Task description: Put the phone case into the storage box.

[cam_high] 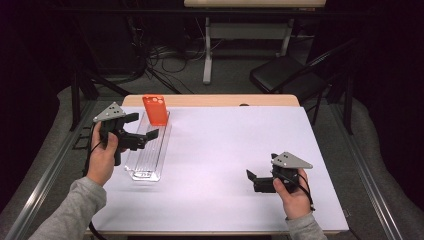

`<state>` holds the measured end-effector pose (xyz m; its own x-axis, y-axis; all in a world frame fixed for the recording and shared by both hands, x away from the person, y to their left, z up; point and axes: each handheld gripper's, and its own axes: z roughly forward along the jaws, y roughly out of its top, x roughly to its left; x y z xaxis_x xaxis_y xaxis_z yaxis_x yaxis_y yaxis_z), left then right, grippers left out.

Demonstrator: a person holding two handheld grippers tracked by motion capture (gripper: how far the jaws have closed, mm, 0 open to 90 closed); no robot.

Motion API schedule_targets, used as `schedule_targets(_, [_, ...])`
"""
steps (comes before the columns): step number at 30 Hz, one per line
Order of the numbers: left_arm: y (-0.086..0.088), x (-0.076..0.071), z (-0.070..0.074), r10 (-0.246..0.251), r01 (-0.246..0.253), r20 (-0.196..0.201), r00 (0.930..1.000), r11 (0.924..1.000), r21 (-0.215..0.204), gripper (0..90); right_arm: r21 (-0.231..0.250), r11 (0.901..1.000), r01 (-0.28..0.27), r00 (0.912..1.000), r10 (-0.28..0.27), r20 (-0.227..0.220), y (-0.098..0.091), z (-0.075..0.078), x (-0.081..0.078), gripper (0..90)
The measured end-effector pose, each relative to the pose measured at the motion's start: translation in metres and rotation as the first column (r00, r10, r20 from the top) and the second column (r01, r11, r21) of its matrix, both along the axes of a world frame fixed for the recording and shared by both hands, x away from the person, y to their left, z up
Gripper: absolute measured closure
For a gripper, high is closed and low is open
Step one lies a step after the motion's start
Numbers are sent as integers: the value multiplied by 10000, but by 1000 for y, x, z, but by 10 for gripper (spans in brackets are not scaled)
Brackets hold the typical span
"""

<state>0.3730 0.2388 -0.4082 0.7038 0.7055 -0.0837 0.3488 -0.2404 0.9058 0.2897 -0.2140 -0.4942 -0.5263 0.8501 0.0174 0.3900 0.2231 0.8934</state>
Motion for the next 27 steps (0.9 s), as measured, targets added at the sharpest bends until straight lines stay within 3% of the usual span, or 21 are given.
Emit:
schedule_targets(9, [1, -23, -6, -277, 279, 103, 9996, 9994, -190, 7, -5, 10000, -52, 10000, 52, -85, 0, -5, -4, 0])
schedule_targets(12, [3, -32, -11, -287, 288, 66, 9996, 9996, -81, 6, -1, 10000, -56, 9999, 56, -117, -1, -7, -5, 0])
schedule_targets(22, [8, -60, -36, -110, 109, 117, 9999, 9999, 34, 6, -77, 9999, -84, 9999, 83, -73, -2, -7, -12, 0])
schedule_targets(27, [11, -69, -47, -52, 53, 46, 10000, 9997, -233, 6, -95, 9999, -95, 9999, 95, -50, -2, -8, -16, 0])
